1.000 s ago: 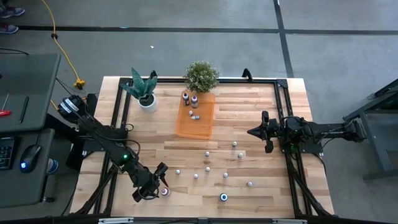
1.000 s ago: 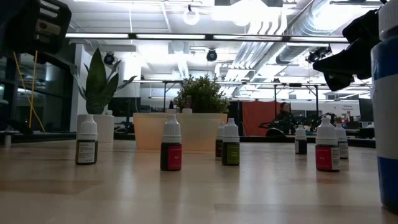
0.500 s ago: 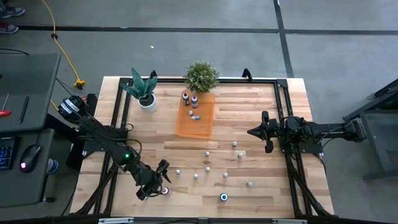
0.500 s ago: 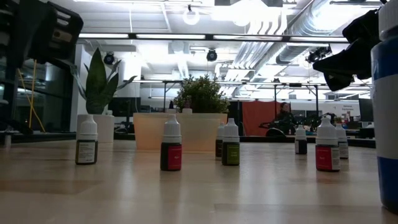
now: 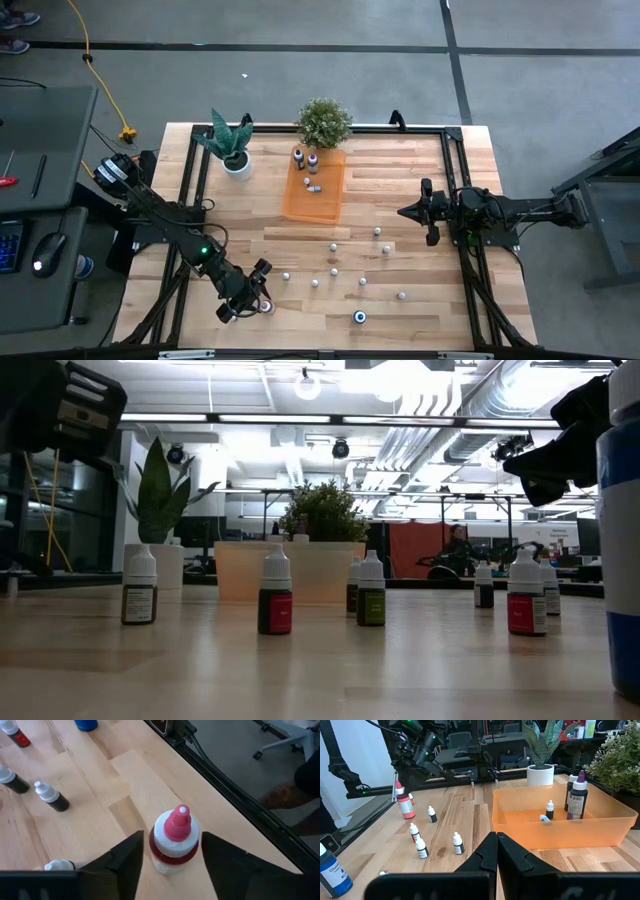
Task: Pick & Place food coloring
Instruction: Put the large pink food coloring bottle into the orange bin
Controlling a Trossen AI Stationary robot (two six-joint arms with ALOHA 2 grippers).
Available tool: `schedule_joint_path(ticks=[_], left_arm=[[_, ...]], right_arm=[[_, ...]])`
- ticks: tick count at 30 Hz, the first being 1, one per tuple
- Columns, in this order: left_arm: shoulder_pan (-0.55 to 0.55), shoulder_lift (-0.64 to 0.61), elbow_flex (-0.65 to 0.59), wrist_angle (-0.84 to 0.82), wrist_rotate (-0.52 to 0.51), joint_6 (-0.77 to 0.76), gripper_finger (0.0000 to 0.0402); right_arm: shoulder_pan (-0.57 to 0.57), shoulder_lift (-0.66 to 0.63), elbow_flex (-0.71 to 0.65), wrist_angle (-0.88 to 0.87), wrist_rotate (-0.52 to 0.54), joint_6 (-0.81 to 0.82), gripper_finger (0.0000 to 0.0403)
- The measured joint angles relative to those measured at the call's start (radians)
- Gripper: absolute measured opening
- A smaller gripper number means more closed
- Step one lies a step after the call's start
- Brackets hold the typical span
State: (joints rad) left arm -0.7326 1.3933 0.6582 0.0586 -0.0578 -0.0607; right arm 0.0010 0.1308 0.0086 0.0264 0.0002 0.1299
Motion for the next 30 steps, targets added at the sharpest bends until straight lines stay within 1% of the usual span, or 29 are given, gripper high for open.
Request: schedule_joint_path(ticks=[3,6,12,30], left_arm=[[0.0,0.0,0.0,0.001,0.0,-0.001,0.0169],[0.0,0.0,0.0,0.006,0.0,-0.001,0.0162],[0.0,0.0,0.0,0.01,0.001,-0.025,0.0161],[0.0,0.0,0.0,0.028,0.005,-0.026,0.016]], right_arm=[[0.0,0.0,0.0,0.0,0.0,0.0,0.0],[0.0,0.0,0.0,0.0,0.0,0.0,0.0],[0.0,0.0,0.0,0.0,0.0,0.0,0.0],[0.0,0.0,0.0,0.0,0.0,0.0,0.0]])
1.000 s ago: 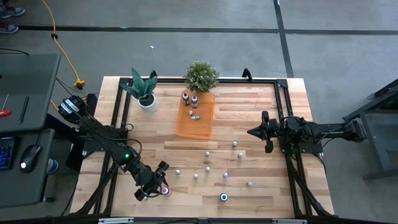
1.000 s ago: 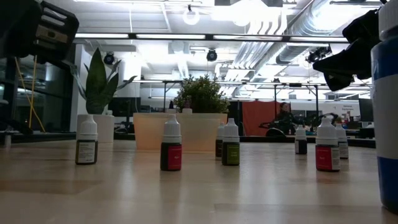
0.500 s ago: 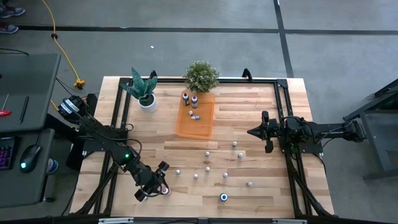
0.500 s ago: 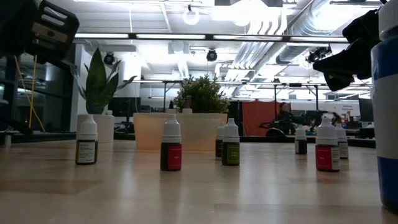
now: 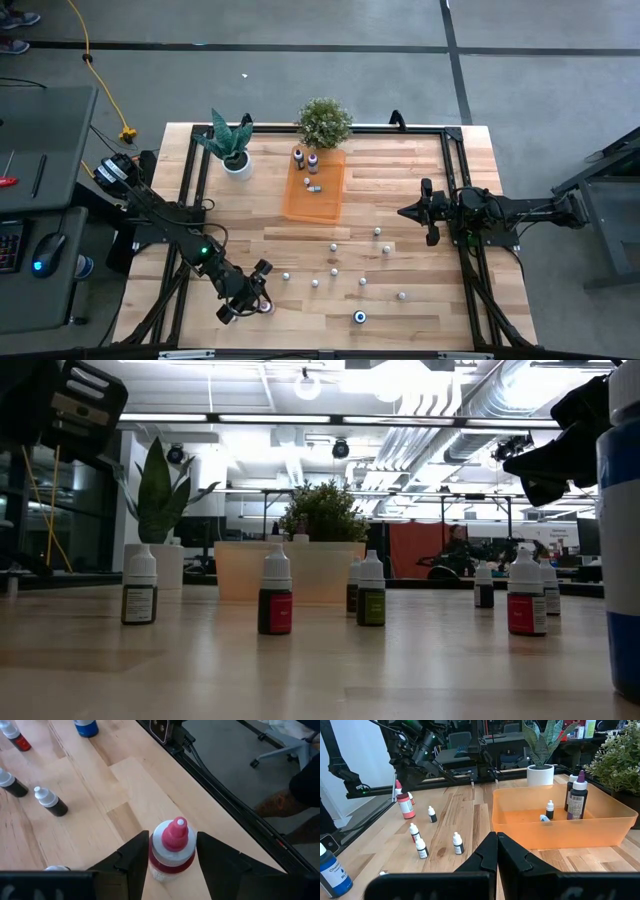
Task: Pick & Place food coloring
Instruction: Put the large pink food coloring bottle into the orange bin
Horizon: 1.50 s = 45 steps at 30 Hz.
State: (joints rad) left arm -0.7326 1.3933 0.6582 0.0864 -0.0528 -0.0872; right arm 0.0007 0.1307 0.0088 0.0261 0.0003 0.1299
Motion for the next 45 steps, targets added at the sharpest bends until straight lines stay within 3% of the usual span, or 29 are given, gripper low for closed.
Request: schedule_joint_path(ticks=[5,14,30,35,45], left_arm=[[0.0,0.0,0.0,-0.006,0.0,0.0,0.0156],[0.0,0.0,0.0,-0.005,-0.002,0.0,0.0104],[0.021,-0.001,0.024,0.016,0.0,0.0,0.0104],[0.058,-0.036,0.057,0.008,0.06,0.012,0.0104],[0.183,-0.101,0.178,-0.145,0.287,0.133,0.0104]], right_arm=[[0.0,0.0,0.0,0.0,0.0,0.0,0.0],[0.0,0.0,0.0,0.0,0.0,0.0,0.0],[0.0,0.0,0.0,0.0,0.0,0.0,0.0],[0.0,0.0,0.0,0.0,0.0,0.0,0.0],[0.0,0.0,0.0,0.0,0.0,0.0,0.0]])
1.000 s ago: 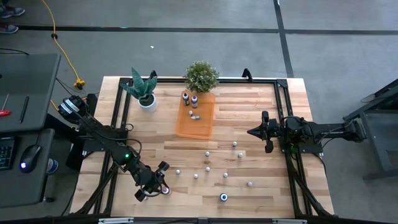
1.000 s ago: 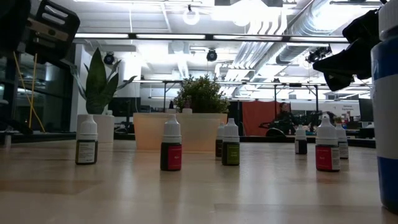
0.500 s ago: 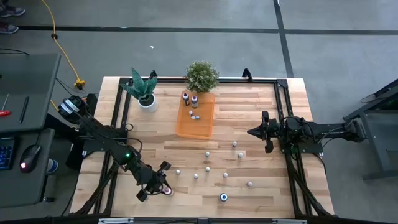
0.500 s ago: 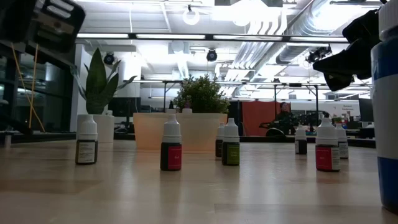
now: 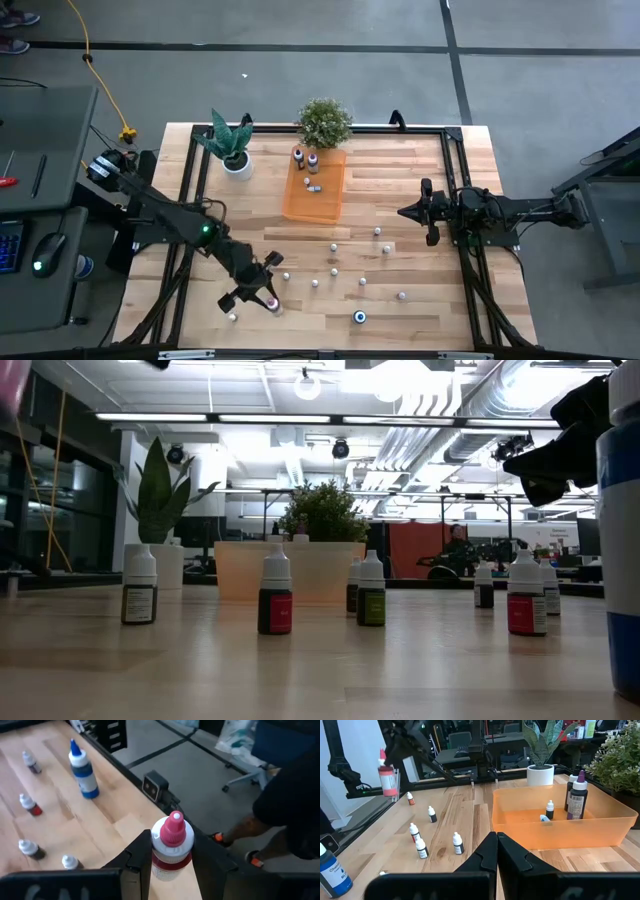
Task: Pick & Place food coloring
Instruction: Put the large pink food coloring bottle into the orange bin
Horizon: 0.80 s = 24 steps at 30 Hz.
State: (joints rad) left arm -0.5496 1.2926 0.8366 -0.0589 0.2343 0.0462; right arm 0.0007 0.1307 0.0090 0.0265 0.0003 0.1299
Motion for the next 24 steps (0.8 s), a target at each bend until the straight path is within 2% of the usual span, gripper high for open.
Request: schedule_joint_path(ticks=[4,14,18,24], left_arm=[[0.054,0.0,0.049,-0.035,0.046,0.018,0.0104],[0.179,0.0,0.136,-0.071,0.078,0.086,0.0104],[0.234,0.0,0.158,-0.083,0.06,0.105,0.0104],[0.323,0.0,0.187,-0.109,-0.033,0.107,0.0104]], right_arm=[[0.0,0.0,0.0,0.0,0.0,0.0,0.0],[0.0,0.0,0.0,0.0,0.0,0.0,0.0],[0.0,0.0,0.0,0.0,0.0,0.0,0.0],[0.0,0.0,0.0,0.0,0.0,0.0,0.0]])
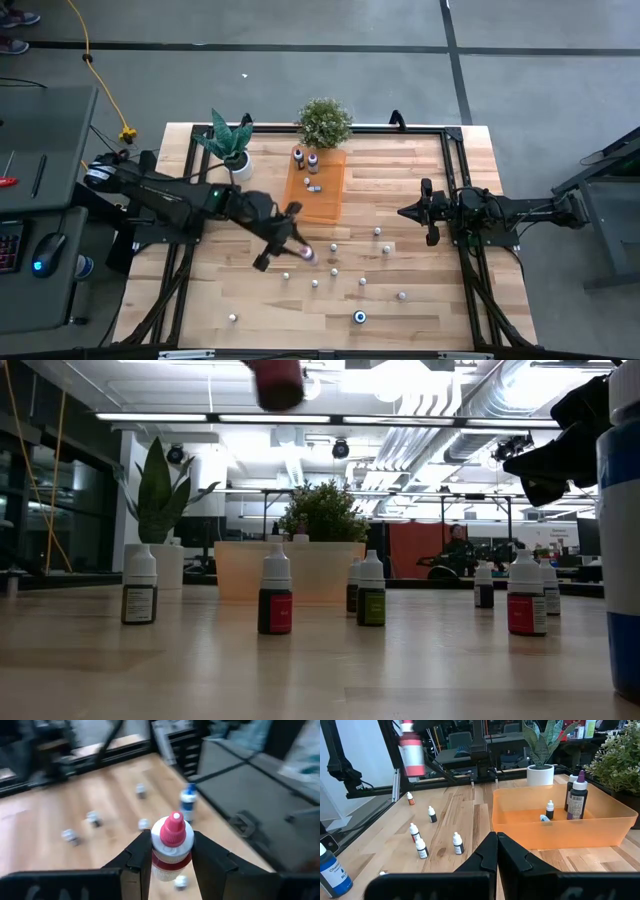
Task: Pick & Place food coloring
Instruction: Put the large pink food coloring bottle into the orange bin
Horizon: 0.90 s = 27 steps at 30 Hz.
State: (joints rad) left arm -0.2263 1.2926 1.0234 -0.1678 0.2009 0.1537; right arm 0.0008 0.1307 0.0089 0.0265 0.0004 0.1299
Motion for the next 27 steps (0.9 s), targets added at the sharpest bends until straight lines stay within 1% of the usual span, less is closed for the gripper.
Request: schedule_joint_path(ticks=[8,13,16,18,20,27], left_arm=[[0.126,0.0,0.007,-0.047,-0.082,0.0,0.0104],[0.22,0.026,0.007,-0.054,-0.088,-0.008,0.0104],[0.276,0.073,0.029,-0.067,-0.091,-0.027,0.0104],[0.306,0.113,0.061,-0.104,-0.095,-0.028,0.0104],[0.325,0.161,0.117,-0.127,-0.122,-0.032,0.0104],[0.398,0.344,0.367,-0.299,-0.297,-0.085,0.0104]], right_arm=[[0.0,0.0,0.0,0.0,0.0,0.0,0.0],[0.0,0.0,0.0,0.0,0.0,0.0,0.0],[0.0,0.0,0.0,0.0,0.0,0.0,0.0],[0.0,0.0,0.0,0.0,0.0,0.0,0.0],[0.0,0.0,0.0,0.0,0.0,0.0,0.0],[0.0,0.0,0.0,0.0,0.0,0.0,0.0]])
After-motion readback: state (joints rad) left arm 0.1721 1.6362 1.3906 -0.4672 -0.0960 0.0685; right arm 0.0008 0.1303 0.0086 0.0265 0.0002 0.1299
